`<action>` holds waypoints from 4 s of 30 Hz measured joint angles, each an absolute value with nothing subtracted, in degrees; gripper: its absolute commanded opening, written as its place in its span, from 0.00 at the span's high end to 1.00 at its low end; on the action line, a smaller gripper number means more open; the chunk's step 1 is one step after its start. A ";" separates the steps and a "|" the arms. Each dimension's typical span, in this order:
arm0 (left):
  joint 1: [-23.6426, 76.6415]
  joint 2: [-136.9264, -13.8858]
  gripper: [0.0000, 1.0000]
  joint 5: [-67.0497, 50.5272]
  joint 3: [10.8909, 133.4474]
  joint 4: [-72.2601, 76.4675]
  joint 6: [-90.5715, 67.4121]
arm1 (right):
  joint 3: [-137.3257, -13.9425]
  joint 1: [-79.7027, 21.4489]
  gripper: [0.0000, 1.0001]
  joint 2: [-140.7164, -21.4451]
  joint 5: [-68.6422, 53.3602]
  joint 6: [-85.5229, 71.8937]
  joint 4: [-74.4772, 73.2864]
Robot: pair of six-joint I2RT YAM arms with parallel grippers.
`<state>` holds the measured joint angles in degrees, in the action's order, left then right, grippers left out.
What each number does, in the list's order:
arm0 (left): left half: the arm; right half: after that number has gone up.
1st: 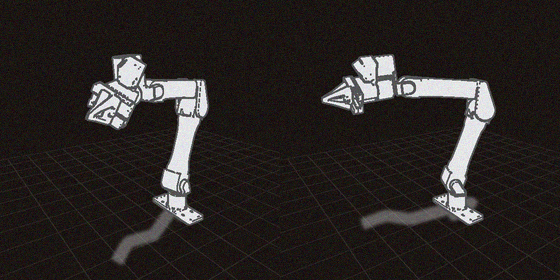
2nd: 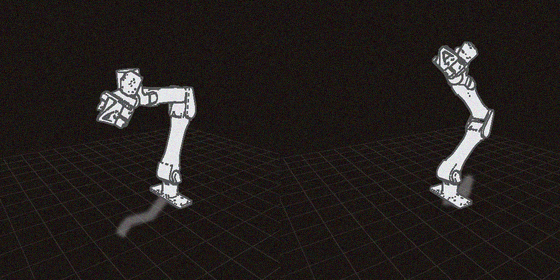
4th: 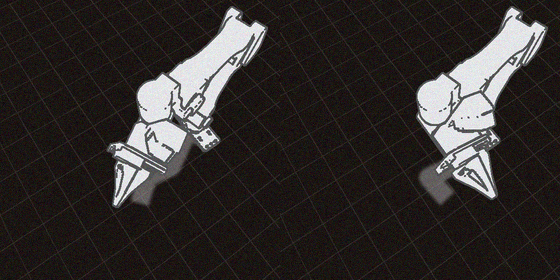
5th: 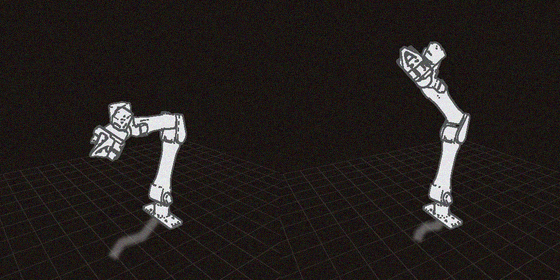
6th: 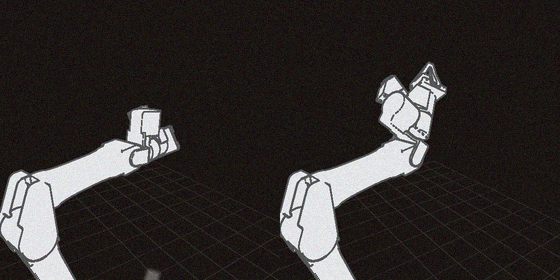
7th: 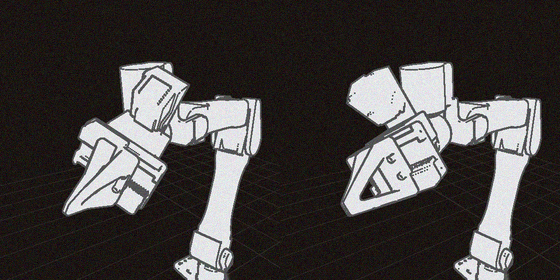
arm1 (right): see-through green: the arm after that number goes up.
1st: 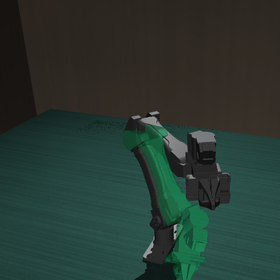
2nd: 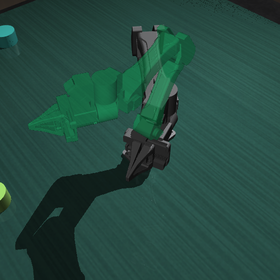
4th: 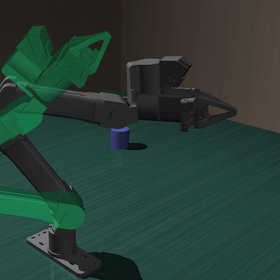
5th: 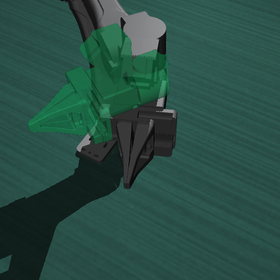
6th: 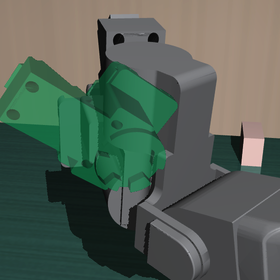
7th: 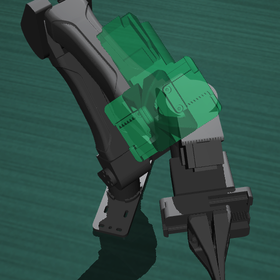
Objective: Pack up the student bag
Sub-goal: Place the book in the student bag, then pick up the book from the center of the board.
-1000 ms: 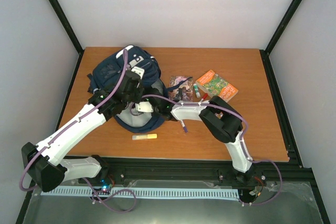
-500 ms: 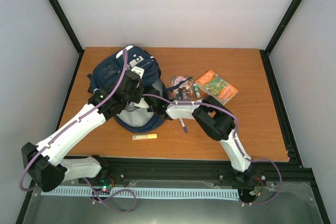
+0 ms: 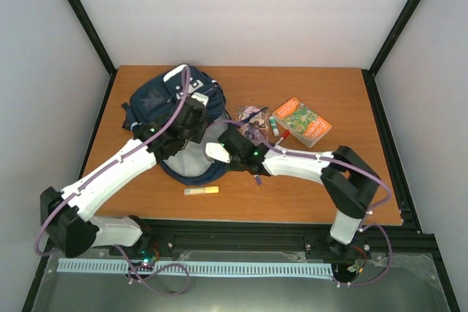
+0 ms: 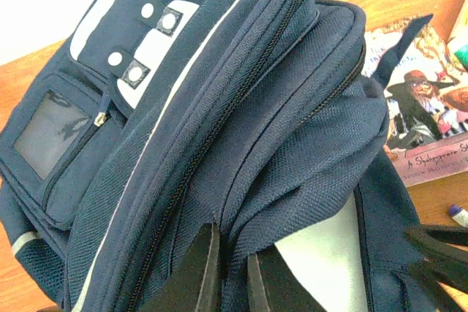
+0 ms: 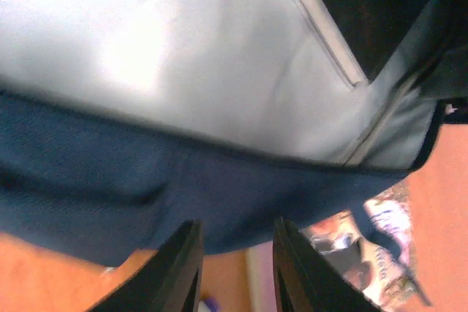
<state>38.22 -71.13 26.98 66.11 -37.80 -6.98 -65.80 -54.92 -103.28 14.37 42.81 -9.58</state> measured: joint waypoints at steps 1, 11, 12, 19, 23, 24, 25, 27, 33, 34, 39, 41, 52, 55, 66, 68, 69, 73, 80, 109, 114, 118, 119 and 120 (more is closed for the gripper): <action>38.41 -72.42 0.99 26.98 66.74 -38.06 -7.38 | -63.81 -54.78 0.71 -101.06 13.56 41.36 -11.05; 38.46 -84.90 0.99 22.72 70.02 -46.46 -13.98 | -45.95 -46.68 0.63 -72.79 2.59 32.40 -17.91; 38.46 -84.84 0.99 22.20 69.71 -47.05 -14.74 | -45.63 -43.90 0.63 -70.85 1.30 31.59 -18.63; 38.28 -86.43 0.99 23.94 66.46 -53.08 -20.62 | -45.69 -33.95 0.60 -64.53 -3.60 28.12 -19.66; 35.59 -88.68 0.99 24.82 63.53 -56.18 -23.07 | -45.69 -33.85 0.57 -64.42 -4.49 27.46 -20.23; 34.83 -88.79 0.99 24.86 63.07 -56.75 -23.38 | -45.69 -33.82 0.56 -64.31 -4.60 27.31 -20.34; 34.02 -88.82 0.99 24.91 62.76 -57.41 -23.59 | -45.69 -33.82 0.56 -64.18 -4.71 27.09 -20.45; 33.23 -88.62 0.94 24.84 62.74 -58.17 -23.77 | -45.69 -33.76 0.54 -63.48 -4.89 26.79 -20.82; 32.91 -82.59 0.14 14.66 62.50 -58.02 -19.51 | -47.59 -33.63 0.45 -60.95 -4.49 26.74 -23.38; 32.88 -80.01 0.02 11.57 62.50 -57.65 -18.28 | -48.29 -33.54 0.36 -60.51 -4.14 26.76 -23.83; 32.91 -67.79 0.00 2.44 62.74 -54.41 -15.84 | -52.71 -33.06 0.00 -58.08 -0.54 27.03 -26.24; 32.88 -64.75 0.00 3.53 63.29 -53.23 -16.82 | -56.49 -33.06 0.00 -59.53 4.21 28.21 -28.29; 32.88 -76.07 0.00 4.84 66.57 -46.35 -18.68 | -61.06 -32.16 0.00 -72.42 25.34 29.91 -33.93; 32.88 -76.47 0.00 2.87 66.30 -41.36 -18.68 | -61.01 -32.05 0.00 -74.56 25.87 29.50 -34.98; 32.88 -86.37 0.00 3.46 78.89 -37.01 -19.44 | -60.62 -31.94 0.00 -71.29 16.45 28.10 -34.63; 32.88 -89.93 0.00 4.43 82.46 -36.91 -19.40 | -63.02 -31.94 0.00 -73.34 18.94 27.31 -35.29; 32.86 -91.48 0.00 5.04 83.53 -36.73 -19.68 | -64.38 -31.94 0.00 -74.85 20.16 26.89 -35.24; 32.60 -96.09 0.00 7.42 84.07 -35.94 -22.52 | -66.70 -31.46 0.09 -79.61 20.53 25.30 -34.28; 32.42 -106.96 0.06 3.44 88.27 -34.04 -26.61 | -68.97 -26.22 0.50 -84.77 4.73 21.23 -32.51; 27.07 -125.62 0.21 -15.62 92.53 -24.82 -34.89 | -79.66 -24.29 0.77 -114.76 -11.62 12.60 -31.83; 27.05 -126.72 0.25 -15.75 93.49 -24.91 -34.94 | -79.44 -23.99 0.76 -114.78 -9.74 12.60 -31.88; 26.94 -126.78 0.26 -16.51 93.47 -24.84 -34.98 | -79.31 -23.38 0.66 -114.78 -9.50 12.49 -31.92; 26.89 -126.78 0.26 -16.78 93.38 -24.77 -35.03 | -79.26 -23.16 0.60 -114.78 -9.47 12.40 -31.94; 26.87 -126.78 0.26 -17.32 93.08 -24.36 -35.09 | -79.22 -22.85 0.56 -114.80 -9.58 12.38 -31.97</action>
<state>26.87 -126.78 -17.32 93.08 -24.36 -35.09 -79.22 -22.85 -114.80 -9.58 12.38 -31.97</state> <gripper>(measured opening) 0.744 0.326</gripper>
